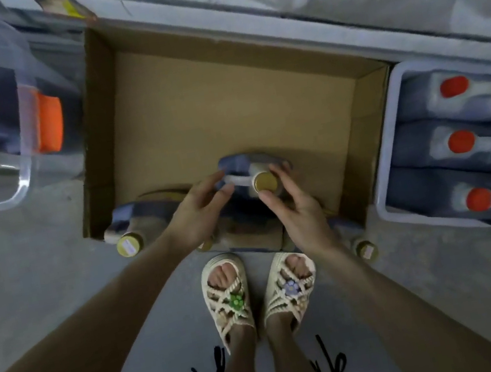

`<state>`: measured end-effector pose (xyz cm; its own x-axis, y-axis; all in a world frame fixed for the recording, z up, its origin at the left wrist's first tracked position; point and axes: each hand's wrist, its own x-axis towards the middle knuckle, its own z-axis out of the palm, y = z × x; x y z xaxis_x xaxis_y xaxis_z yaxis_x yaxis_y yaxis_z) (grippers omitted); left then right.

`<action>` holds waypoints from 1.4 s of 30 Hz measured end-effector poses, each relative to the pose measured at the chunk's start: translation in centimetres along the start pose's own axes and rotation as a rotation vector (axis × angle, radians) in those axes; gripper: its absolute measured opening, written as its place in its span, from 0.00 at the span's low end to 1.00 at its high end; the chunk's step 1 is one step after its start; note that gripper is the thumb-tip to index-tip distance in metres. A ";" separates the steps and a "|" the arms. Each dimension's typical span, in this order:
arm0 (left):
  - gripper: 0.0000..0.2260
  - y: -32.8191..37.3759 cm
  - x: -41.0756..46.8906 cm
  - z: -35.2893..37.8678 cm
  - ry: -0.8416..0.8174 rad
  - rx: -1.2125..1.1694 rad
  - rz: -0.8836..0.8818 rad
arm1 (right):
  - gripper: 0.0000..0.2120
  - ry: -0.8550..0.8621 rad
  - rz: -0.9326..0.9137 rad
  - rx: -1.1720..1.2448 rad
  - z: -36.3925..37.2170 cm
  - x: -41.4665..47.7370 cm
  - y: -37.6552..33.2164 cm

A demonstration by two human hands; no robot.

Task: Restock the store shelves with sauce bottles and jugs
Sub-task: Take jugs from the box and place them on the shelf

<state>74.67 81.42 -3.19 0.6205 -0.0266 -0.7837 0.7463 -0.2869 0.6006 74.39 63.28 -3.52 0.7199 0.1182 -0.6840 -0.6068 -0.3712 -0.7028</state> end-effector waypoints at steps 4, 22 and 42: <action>0.20 0.5 2.1 0.1 -0.061 0.048 0.054 | 0.27 -0.016 -0.040 0.015 -0.2 1.4 -0.1; 0.20 3.1 12.6 0.6 0.111 -0.047 0.174 | 0.12 0.123 -0.108 -0.026 -1.6 13.9 -3.3; 0.24 20.2 -6.4 -2.6 0.147 -0.013 0.395 | 0.27 0.291 -0.289 -0.033 -8.9 -3.2 -22.1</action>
<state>86.43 78.28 14.37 0.8866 0.0051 -0.4624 0.4465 -0.2701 0.8531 88.47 62.94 15.88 0.9272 -0.0414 -0.3722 -0.3579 -0.3910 -0.8480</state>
